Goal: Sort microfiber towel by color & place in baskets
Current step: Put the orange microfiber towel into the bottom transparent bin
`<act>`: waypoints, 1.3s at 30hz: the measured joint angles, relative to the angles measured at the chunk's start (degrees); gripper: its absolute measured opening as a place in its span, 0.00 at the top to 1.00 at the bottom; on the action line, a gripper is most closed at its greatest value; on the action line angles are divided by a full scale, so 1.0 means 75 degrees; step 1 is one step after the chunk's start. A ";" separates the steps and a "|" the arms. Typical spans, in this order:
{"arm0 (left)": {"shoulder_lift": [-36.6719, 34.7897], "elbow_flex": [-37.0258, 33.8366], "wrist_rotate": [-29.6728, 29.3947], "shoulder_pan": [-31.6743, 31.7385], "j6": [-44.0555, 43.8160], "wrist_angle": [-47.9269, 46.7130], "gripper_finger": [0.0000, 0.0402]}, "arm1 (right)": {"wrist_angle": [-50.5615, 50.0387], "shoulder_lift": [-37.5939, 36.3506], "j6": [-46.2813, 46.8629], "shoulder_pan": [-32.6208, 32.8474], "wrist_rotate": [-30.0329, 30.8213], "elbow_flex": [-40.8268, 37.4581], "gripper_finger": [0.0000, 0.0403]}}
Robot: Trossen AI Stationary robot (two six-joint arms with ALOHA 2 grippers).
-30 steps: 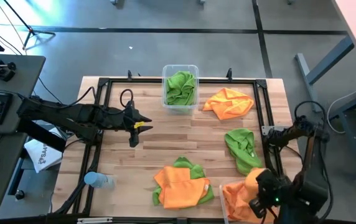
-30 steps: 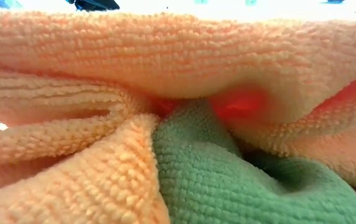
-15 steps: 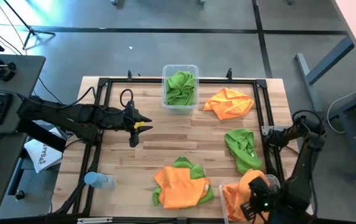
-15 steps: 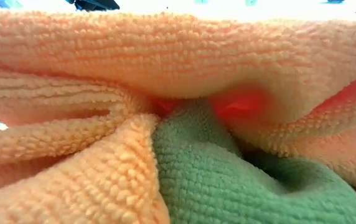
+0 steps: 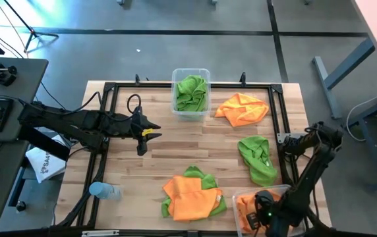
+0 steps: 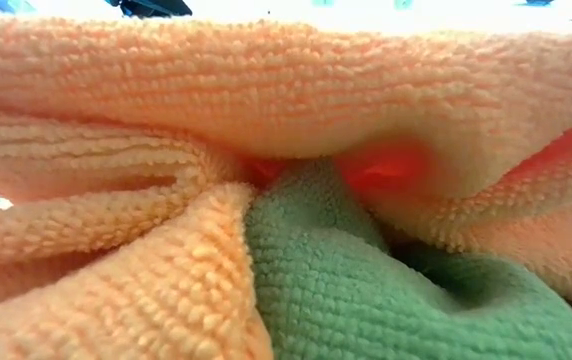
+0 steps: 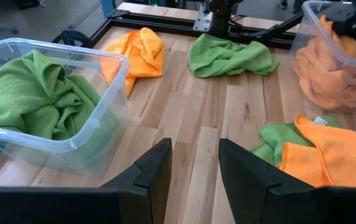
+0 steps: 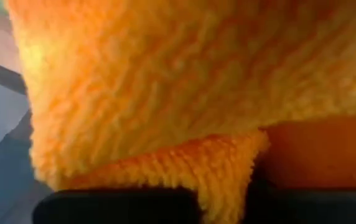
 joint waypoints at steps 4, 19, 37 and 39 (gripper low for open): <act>0.0000 0.0003 0.0000 0.0000 0.0000 -0.0009 0.70 | 0.0497 -0.0011 0.0001 -0.0045 -0.0139 -0.0544 1.00; 0.0282 0.0012 0.0000 0.0000 0.0004 -0.0014 0.70 | 0.1667 -0.0003 -0.0903 -0.0229 -0.0119 -0.1053 0.90; 0.0642 0.0009 -0.0030 0.0000 0.0207 0.0022 0.70 | 0.1792 -0.0852 -0.0046 -0.0226 -0.0217 -0.1050 0.60; 0.0629 0.0009 -0.0037 0.0000 0.0213 0.0030 0.70 | 0.1673 -0.1114 -0.0030 -0.0226 -0.0124 -0.1050 0.61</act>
